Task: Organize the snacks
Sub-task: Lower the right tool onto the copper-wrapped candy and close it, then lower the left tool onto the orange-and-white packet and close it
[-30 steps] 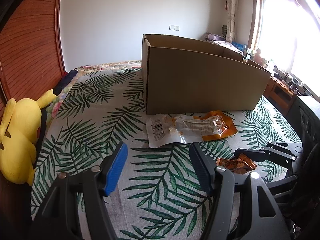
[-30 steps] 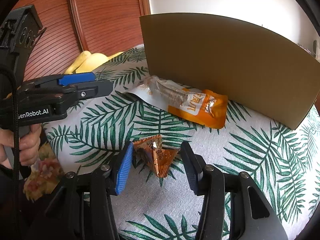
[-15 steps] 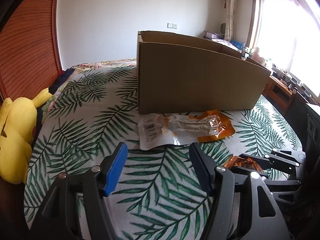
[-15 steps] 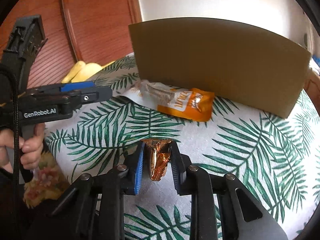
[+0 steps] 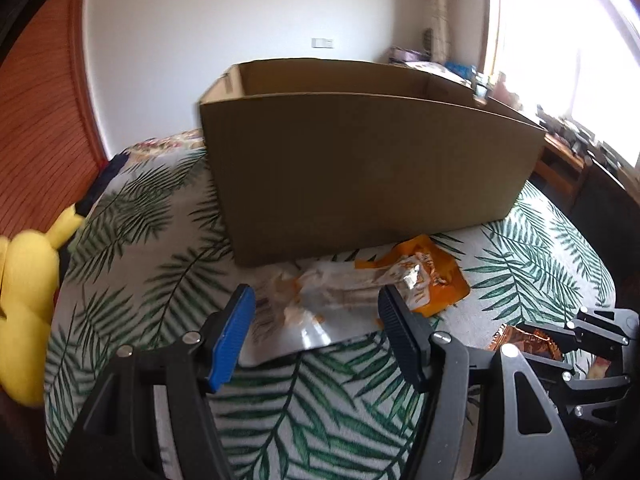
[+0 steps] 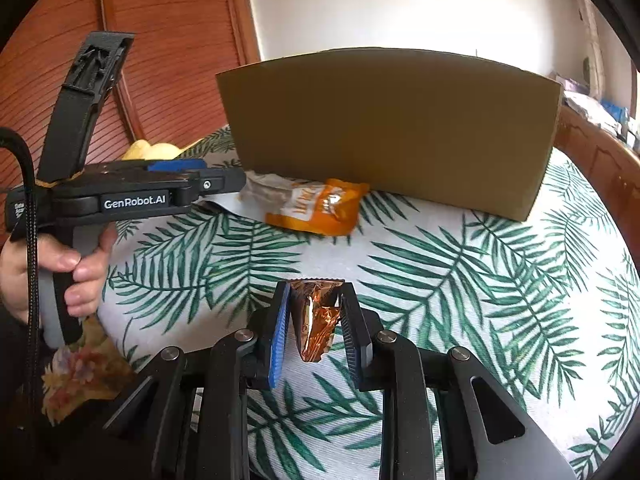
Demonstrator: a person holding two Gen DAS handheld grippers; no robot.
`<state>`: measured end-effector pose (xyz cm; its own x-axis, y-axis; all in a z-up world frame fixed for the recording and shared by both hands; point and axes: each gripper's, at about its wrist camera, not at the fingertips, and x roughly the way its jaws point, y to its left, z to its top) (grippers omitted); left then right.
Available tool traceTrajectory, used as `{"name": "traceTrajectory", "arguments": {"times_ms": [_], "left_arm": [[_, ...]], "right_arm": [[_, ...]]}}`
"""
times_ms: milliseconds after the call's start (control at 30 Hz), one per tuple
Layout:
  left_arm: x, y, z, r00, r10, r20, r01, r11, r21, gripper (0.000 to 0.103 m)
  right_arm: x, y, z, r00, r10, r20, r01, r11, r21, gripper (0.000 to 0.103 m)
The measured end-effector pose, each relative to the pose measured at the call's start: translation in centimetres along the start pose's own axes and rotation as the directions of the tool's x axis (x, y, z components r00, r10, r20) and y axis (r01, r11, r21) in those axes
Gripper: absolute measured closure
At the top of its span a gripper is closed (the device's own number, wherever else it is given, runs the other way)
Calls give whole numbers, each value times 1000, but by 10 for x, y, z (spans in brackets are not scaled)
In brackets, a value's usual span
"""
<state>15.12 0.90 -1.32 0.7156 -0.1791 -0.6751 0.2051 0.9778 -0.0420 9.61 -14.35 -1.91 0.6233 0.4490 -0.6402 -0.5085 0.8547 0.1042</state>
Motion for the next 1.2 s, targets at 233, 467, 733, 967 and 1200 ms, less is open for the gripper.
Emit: {"name": "traceTrajectory", "arguments": {"times_ms": [233,467,733,967,1200], "left_arm": [[19,-13,21,996,-80,-50,84,993,78,40],[43,-25,26,975,-151,-162,172,978,121,43],[46,-31,27,952,-167,-258,210,966,149,41],[38,-45,19,943,-136,-305,207,954,216,39],[43,-59,17,945,-96,-311,181,950,254,37]], "right_arm": [[-4,-10,-2,1000,-7,0,7,1000,21,80],[-2,-12,-2,1000,-9,-1,10,999,37,80],[-2,-14,-3,1000,-6,5,6,999,53,79],[-4,-17,-4,1000,-3,4,3,998,64,79],[-3,-17,-3,1000,-6,1,6,998,65,79]]}}
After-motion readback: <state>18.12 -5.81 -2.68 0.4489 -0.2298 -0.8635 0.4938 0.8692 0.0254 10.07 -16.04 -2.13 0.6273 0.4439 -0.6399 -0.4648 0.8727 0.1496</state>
